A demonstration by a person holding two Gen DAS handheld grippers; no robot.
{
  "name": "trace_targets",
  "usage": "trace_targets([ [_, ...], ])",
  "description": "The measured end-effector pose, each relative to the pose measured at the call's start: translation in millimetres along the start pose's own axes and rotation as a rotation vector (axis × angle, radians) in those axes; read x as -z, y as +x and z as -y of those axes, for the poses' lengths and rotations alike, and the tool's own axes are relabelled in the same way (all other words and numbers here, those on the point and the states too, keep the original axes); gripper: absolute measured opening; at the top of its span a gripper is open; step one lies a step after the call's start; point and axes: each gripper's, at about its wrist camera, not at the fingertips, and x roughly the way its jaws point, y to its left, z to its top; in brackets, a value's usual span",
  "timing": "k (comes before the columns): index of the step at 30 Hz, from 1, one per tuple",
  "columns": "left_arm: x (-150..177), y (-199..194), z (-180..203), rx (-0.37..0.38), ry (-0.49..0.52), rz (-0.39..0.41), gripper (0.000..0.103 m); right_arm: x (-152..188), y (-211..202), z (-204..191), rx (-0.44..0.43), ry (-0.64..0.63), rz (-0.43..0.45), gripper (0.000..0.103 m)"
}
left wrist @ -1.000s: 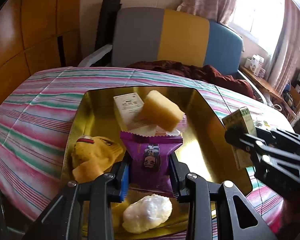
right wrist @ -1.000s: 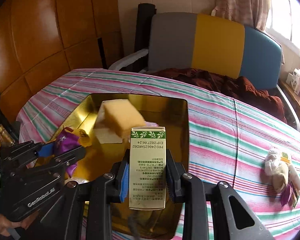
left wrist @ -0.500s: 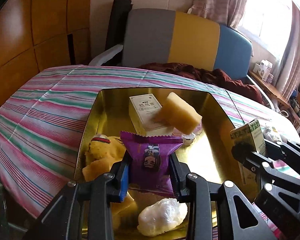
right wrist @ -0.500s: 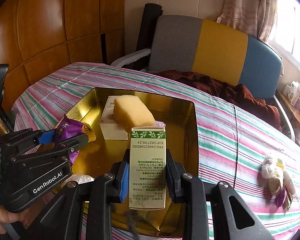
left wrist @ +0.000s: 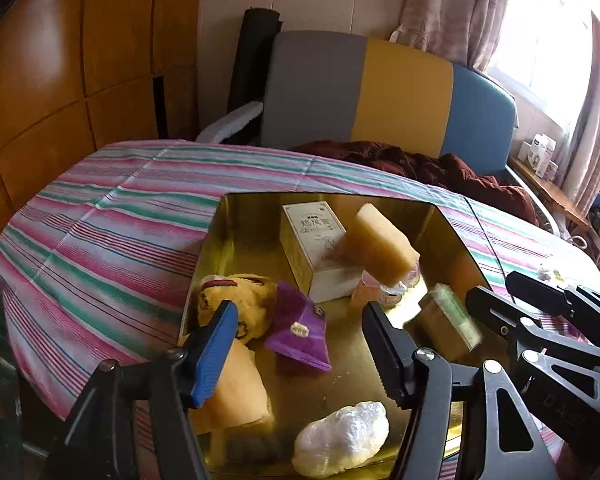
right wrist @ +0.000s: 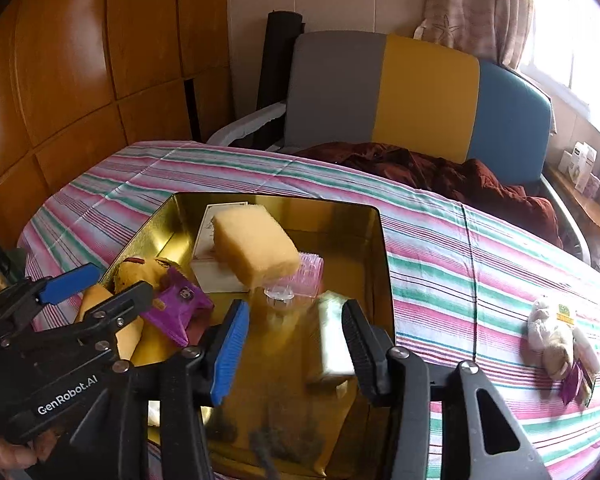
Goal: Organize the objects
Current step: 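Move both open tools back toward the remaining pile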
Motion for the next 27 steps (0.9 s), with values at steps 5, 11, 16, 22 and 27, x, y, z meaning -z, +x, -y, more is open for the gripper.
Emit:
trace_targets([
  [5, 0.8, -7.8, 2.6, -0.015, 0.016, 0.024, 0.071, 2.2, -5.3, 4.5, 0.007, 0.026, 0.012, 0.064],
  [11, 3.2, -17.4, 11.7, -0.014, 0.048, 0.054, 0.074, 4.1, -16.6, 17.6, 0.027, 0.072, 0.029, 0.069],
  [16, 3.9, -22.3, 18.0, -0.002, 0.063, 0.06, 0.074, 6.4, -24.1, 27.9, 0.044, 0.103, 0.038, 0.069],
  [22, 8.1, -26.0, 26.9, 0.024, 0.085, 0.059, 0.079, 12.1, -27.4, 37.1, 0.057, 0.127, 0.032, 0.073],
  [27, 9.6, -28.7, 33.8, 0.032, 0.1, 0.062, 0.082, 15.8, -29.0, 42.5, 0.07, 0.136, 0.032, 0.077],
])
